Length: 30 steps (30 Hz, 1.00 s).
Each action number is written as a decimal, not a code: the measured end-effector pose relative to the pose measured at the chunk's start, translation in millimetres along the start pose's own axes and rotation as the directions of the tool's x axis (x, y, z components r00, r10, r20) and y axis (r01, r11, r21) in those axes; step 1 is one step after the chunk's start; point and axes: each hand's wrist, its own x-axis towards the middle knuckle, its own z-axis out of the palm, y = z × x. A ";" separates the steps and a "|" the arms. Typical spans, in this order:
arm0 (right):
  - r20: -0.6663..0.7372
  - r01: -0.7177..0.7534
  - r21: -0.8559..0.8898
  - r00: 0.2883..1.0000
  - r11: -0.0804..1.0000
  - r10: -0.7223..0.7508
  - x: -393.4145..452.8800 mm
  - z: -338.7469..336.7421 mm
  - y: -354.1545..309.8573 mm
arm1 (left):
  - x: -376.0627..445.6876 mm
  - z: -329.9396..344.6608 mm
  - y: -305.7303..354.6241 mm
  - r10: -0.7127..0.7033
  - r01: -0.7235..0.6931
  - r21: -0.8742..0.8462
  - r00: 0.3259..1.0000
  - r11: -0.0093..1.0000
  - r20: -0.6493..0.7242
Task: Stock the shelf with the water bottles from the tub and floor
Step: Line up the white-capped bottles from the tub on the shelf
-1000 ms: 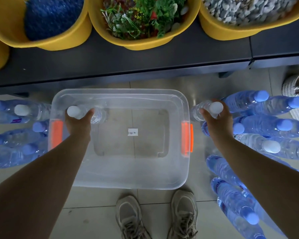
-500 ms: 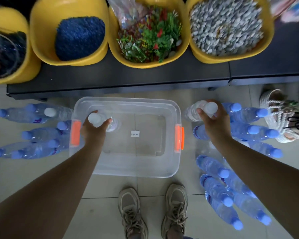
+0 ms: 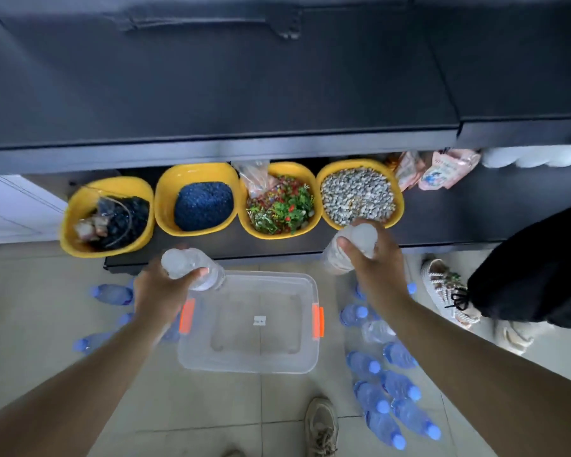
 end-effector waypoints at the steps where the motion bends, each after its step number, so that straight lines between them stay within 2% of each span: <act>1: 0.013 0.024 0.003 1.000 1.000 -0.024 -6.4 -8.3 -24.1 | -5.1 -19.9 14.9 0.037 -0.037 -0.003 0.999 0.999 -0.004; 6: 0.049 0.136 0.096 0.989 0.986 -0.141 -42.8 -44.1 -141.5 | -34.4 -118.6 89.6 0.217 -0.220 -0.072 0.975 0.973 -0.051; 9: 0.039 0.221 0.109 0.973 0.969 -0.226 -69.2 -60.6 -213.7 | -54.2 -182.2 136.5 0.274 -0.279 -0.106 0.960 0.954 -0.057; 15: 0.011 0.346 0.180 0.935 0.921 -0.353 -131.1 -87.5 -358.7 | -111.6 -317.0 236.7 0.454 -0.463 -0.116 0.886 0.879 -0.096; 19: -0.017 0.402 0.220 0.913 0.889 -0.408 -161.1 -109.0 -459.1 | -137.6 -404.3 288.1 0.507 -0.521 -0.211 0.854 0.827 -0.120; 24: -0.050 0.511 0.243 0.856 0.825 -0.515 -179.0 -132.0 -571.6 | -158.0 -495.8 353.1 0.561 -0.578 -0.216 0.816 0.787 -0.140; 30: -0.003 0.575 0.291 0.800 0.765 -0.600 -167.2 -126.8 -680.0 | -150.8 -577.2 415.0 0.620 -0.654 -0.238 0.757 0.718 -0.206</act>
